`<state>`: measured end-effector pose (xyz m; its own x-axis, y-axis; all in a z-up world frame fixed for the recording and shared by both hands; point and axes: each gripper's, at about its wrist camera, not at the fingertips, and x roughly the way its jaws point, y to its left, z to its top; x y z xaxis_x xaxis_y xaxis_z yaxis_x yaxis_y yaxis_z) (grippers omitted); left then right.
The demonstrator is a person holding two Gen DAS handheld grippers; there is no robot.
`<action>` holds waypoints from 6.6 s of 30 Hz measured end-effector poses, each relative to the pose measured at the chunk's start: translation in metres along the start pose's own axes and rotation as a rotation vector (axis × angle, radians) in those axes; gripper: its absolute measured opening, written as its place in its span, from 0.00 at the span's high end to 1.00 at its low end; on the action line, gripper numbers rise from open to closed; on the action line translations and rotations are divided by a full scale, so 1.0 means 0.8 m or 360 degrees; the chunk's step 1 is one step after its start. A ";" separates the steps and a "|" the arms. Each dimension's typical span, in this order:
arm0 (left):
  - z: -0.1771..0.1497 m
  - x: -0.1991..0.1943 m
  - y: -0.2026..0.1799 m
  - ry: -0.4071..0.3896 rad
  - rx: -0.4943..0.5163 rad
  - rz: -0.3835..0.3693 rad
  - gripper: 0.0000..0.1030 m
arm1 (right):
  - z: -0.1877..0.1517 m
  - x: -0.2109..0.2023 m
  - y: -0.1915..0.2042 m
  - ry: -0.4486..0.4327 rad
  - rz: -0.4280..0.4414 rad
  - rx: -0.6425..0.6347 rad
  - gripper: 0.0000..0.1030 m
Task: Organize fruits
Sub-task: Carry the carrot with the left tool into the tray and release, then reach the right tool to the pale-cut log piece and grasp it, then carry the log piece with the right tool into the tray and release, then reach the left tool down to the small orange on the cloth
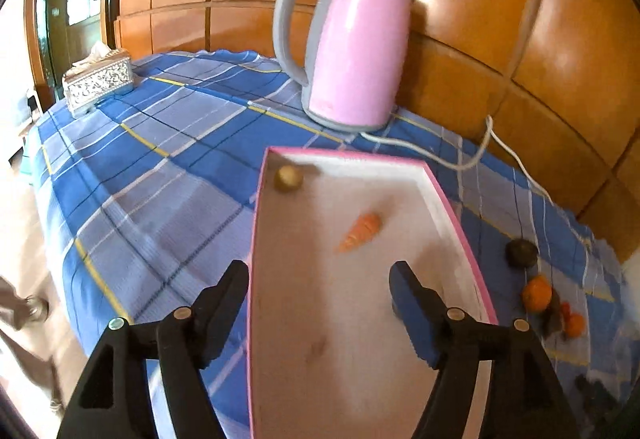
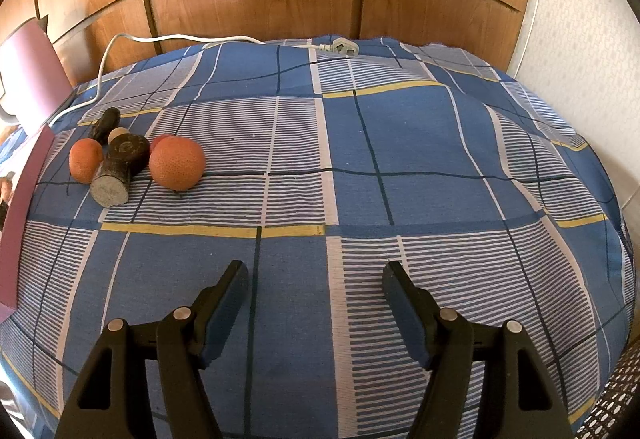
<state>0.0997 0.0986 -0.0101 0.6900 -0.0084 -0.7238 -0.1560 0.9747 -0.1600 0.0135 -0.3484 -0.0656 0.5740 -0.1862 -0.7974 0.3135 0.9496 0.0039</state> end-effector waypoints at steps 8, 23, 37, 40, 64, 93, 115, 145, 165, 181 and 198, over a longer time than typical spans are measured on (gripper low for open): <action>-0.055 -0.032 -0.038 -0.0024 0.0106 -0.0029 0.22 | 0.000 0.000 0.001 -0.0001 -0.0004 0.0001 0.30; -0.082 -0.052 -0.071 -0.0037 0.0240 -0.0061 0.13 | 0.001 0.000 0.001 0.0013 -0.0024 0.0003 0.29; -0.092 -0.055 -0.078 -0.0032 0.0296 -0.0080 0.11 | 0.003 -0.006 0.027 0.0034 0.0015 -0.0057 0.28; -0.094 -0.057 -0.079 -0.0038 0.0302 -0.0094 0.11 | 0.006 -0.010 0.038 0.0031 0.0042 -0.0087 0.28; -0.101 -0.062 -0.086 -0.0043 0.0322 -0.0158 0.11 | 0.057 -0.035 0.109 -0.0093 0.0243 -0.0301 0.48; -0.091 -0.049 -0.027 -0.0022 0.0011 0.0031 0.06 | 0.057 0.012 0.175 0.0084 0.0391 -0.0484 0.67; -0.089 -0.052 0.021 -0.0036 -0.0175 0.0163 0.02 | 0.052 -0.074 0.267 0.0012 0.0873 -0.0688 0.67; -0.091 -0.046 0.032 -0.0017 -0.0216 0.0173 0.00 | 0.026 -0.086 0.330 0.0007 0.0849 -0.0798 0.46; -0.093 -0.061 -0.007 -0.0093 -0.0025 0.0083 0.00 | 0.033 -0.075 0.187 -0.0048 0.0567 -0.0414 0.32; -0.100 -0.065 -0.053 -0.0085 0.0185 -0.0090 0.00 | 0.033 -0.043 0.061 -0.0018 0.0230 -0.0070 0.32; -0.081 -0.069 -0.143 -0.0012 0.0528 -0.0371 0.00 | 0.012 -0.018 -0.014 -0.0081 -0.0103 0.0093 0.32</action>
<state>0.0340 -0.0271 0.0045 0.6854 -0.2373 -0.6884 0.2408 0.9661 -0.0932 0.0088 -0.3584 -0.0482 0.5881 -0.2608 -0.7656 0.3942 0.9190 -0.0103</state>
